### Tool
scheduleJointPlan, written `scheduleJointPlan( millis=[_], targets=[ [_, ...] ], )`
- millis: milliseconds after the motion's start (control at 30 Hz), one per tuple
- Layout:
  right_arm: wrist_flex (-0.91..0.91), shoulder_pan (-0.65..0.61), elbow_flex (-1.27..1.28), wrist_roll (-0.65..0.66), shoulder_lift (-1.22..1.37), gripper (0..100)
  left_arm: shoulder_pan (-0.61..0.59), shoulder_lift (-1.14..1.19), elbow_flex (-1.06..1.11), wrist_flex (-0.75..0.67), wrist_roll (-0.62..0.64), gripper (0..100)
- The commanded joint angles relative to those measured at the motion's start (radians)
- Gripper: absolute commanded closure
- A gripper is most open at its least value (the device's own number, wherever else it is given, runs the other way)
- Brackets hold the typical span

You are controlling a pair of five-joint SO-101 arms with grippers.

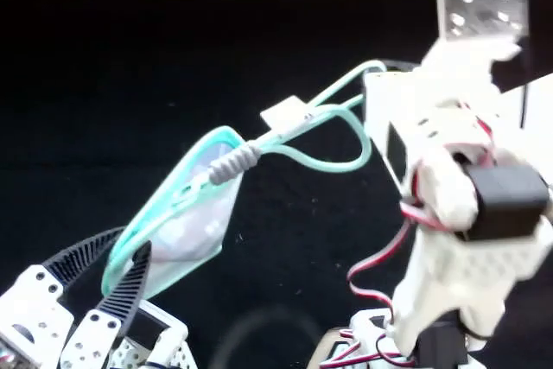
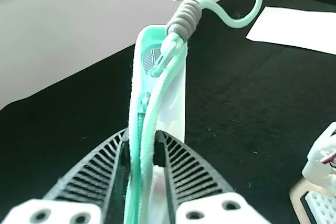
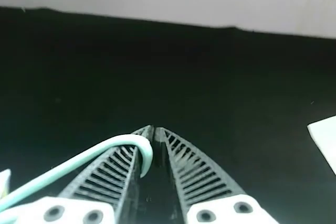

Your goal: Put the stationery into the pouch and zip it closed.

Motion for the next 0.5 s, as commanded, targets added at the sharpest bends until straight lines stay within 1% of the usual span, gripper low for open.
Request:
scheduleJointPlan(
  millis=[0,133,367,467],
  targets=[
    [-0.056,0.054,0.114,0.003,0.001,99.2,-0.038,-0.012,-0.081,0.003,0.000,99],
    [-0.213,0.133,0.282,0.003,0.001,99.2,-0.056,-0.012,-0.097,0.005,0.002,99],
    [-0.590,0.283,0.630,0.005,0.001,99.2,-0.067,-0.012,-0.091,0.005,0.003,99],
    [-0.688,0.325,0.722,0.003,0.005,99.2,-0.076,-0.012,-0.088,0.009,0.003,99]
  ],
)
